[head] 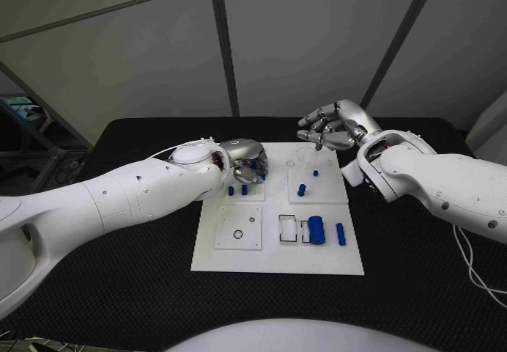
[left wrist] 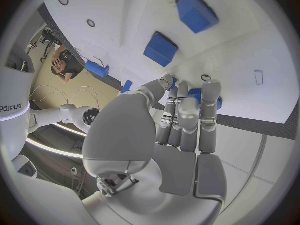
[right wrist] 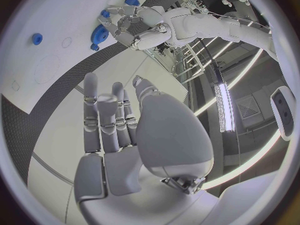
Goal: Assemble the parts on the task board
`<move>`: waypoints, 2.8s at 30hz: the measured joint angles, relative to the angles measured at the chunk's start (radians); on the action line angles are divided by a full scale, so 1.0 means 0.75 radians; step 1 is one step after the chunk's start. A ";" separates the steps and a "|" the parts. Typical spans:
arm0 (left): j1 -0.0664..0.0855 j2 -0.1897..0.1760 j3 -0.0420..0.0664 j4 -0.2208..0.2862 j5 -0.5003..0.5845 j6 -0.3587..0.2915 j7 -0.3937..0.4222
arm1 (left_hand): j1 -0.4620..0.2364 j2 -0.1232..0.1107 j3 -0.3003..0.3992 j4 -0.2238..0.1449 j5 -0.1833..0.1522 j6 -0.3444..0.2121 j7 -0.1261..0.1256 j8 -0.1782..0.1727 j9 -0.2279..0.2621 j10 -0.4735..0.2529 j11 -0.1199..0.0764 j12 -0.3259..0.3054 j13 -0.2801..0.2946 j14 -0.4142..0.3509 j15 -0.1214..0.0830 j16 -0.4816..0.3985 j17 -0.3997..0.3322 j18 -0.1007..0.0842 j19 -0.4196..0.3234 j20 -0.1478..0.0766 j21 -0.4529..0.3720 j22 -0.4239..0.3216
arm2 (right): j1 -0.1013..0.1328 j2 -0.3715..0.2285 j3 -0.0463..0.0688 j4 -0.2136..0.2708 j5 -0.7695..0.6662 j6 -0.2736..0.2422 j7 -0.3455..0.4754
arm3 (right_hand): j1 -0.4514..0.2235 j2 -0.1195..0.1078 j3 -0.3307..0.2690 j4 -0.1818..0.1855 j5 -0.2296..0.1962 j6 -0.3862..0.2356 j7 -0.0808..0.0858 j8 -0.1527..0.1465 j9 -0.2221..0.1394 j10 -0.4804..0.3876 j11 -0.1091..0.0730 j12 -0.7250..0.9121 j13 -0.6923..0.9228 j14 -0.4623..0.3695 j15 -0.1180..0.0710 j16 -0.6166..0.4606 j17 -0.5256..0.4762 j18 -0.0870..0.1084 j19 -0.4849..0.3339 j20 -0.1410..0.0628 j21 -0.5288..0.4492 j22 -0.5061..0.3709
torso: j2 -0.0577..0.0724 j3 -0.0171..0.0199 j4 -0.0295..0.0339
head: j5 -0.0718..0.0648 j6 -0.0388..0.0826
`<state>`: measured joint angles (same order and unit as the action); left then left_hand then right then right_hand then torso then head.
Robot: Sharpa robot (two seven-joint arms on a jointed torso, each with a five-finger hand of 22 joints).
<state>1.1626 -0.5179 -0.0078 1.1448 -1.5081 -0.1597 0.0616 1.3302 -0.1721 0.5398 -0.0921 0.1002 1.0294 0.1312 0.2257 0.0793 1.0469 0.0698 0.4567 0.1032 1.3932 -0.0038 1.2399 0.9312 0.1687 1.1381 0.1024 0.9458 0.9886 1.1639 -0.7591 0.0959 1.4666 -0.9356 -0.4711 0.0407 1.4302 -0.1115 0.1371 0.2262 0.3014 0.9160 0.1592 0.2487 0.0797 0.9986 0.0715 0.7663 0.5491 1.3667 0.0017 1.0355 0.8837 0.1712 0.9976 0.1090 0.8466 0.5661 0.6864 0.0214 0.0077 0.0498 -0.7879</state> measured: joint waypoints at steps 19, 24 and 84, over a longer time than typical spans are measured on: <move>-0.016 -0.041 0.032 0.044 0.058 -0.041 0.018 | -0.003 0.021 0.008 0.002 -0.002 0.088 -0.016 0.004 0.009 0.089 -0.020 -0.038 -0.018 0.034 -0.016 0.051 0.063 0.000 0.033 -0.012 0.046 0.053 | 0.000 -0.001 0.000 -0.001 0.000 0.002 0.000 | 0.000 0.000 0.000 0.000 0.000 0.000 0.000 0.000 0.000 0.000 0.000 0.000 -0.002 0.000 0.000 0.000 0.000 0.000 0.000 0.000 -0.005 0.000 | 0.000 -0.0009 0.0000 | 0.001 0.004; -0.016 -0.072 0.082 0.079 0.074 -0.049 0.020 | -0.003 0.021 0.008 0.002 -0.002 0.088 -0.016 0.004 0.009 0.094 -0.024 -0.038 -0.018 0.034 -0.016 0.056 0.065 0.000 0.038 -0.017 0.046 0.055 | 0.000 -0.002 0.000 -0.002 0.000 0.002 0.000 | 0.000 0.000 0.000 0.000 0.000 0.000 0.000 0.000 0.000 0.000 0.000 0.000 -0.002 0.000 0.000 0.000 0.000 0.000 0.000 0.000 -0.005 0.000 | -0.001 -0.0009 0.0013 | 0.001 0.005; -0.064 -0.225 0.140 0.137 0.117 0.056 -0.041 | -0.003 0.021 0.008 0.002 -0.002 0.097 -0.016 -0.008 0.004 0.108 -0.019 -0.059 -0.026 0.034 -0.016 0.056 0.054 0.000 0.038 -0.017 0.045 0.060 | 0.000 -0.007 0.000 -0.004 -0.001 0.003 0.000 | 0.000 0.000 0.000 0.000 0.000 0.000 0.000 0.004 0.000 0.000 0.000 0.000 -0.004 0.000 0.000 -0.007 0.000 0.000 0.000 0.000 -0.005 -0.001 | 0.001 0.0000 -0.0020 | 0.008 0.004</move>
<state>1.1147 -0.6865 0.0969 1.2473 -1.4203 -0.1175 0.0311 1.3278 -0.1565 0.5460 -0.0910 0.0987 1.1024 0.1195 0.2199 0.0825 1.1275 0.0555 0.4123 0.0839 1.4188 -0.0162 1.2819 0.9715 0.1684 1.1666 0.0895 0.9799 1.0334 1.1636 -0.7643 0.0959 1.4637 -0.9366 -0.4691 0.0405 1.4302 -0.1115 0.1371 0.2262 0.3014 0.9160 0.1592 0.2518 0.0797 0.9986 0.0715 0.7663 0.5461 1.3667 0.0017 1.0306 0.8840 0.1711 0.9976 0.1091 0.8429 0.5657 0.6869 0.0214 0.0061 0.0557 -0.7850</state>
